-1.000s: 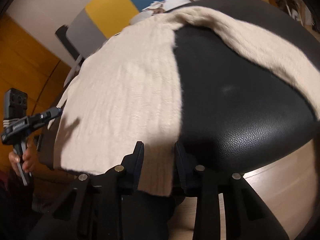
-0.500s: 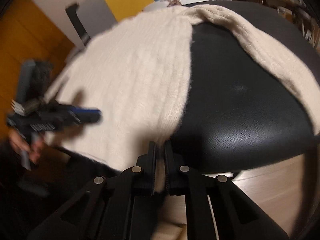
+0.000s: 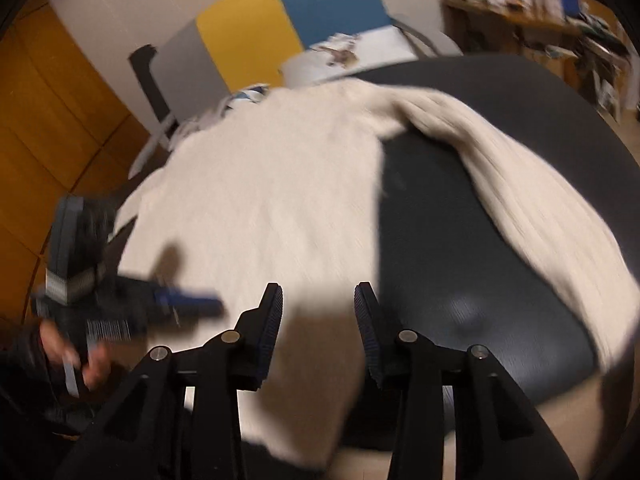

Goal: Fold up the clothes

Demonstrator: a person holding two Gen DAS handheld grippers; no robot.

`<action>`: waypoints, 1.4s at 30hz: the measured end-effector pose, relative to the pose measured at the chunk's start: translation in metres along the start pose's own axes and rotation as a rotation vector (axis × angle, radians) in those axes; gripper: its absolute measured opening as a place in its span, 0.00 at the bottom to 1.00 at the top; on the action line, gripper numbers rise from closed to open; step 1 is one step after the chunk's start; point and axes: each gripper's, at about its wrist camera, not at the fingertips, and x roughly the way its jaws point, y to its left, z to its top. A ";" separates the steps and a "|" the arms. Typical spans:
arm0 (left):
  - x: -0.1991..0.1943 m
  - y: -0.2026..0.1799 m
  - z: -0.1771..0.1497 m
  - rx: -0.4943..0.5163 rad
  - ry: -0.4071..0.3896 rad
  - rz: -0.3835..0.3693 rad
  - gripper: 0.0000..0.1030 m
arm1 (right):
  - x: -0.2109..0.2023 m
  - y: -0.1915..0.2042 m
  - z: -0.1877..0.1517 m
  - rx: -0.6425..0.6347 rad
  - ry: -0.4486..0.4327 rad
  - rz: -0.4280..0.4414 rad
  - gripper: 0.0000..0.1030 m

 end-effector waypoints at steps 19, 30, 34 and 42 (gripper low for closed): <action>-0.100 0.111 -0.019 -0.277 -0.250 0.080 0.12 | 0.071 0.011 0.041 -0.019 0.093 -0.044 0.30; -0.179 0.231 0.014 -0.488 -0.472 0.130 0.12 | 0.143 0.099 0.105 -0.065 0.122 0.132 0.34; -0.153 0.246 0.044 -0.501 -0.418 0.225 0.12 | 0.176 0.119 0.118 -0.074 0.155 0.129 0.34; -0.137 0.267 0.032 -0.526 -0.387 0.294 0.07 | 0.197 0.111 0.115 -0.105 0.205 0.056 0.34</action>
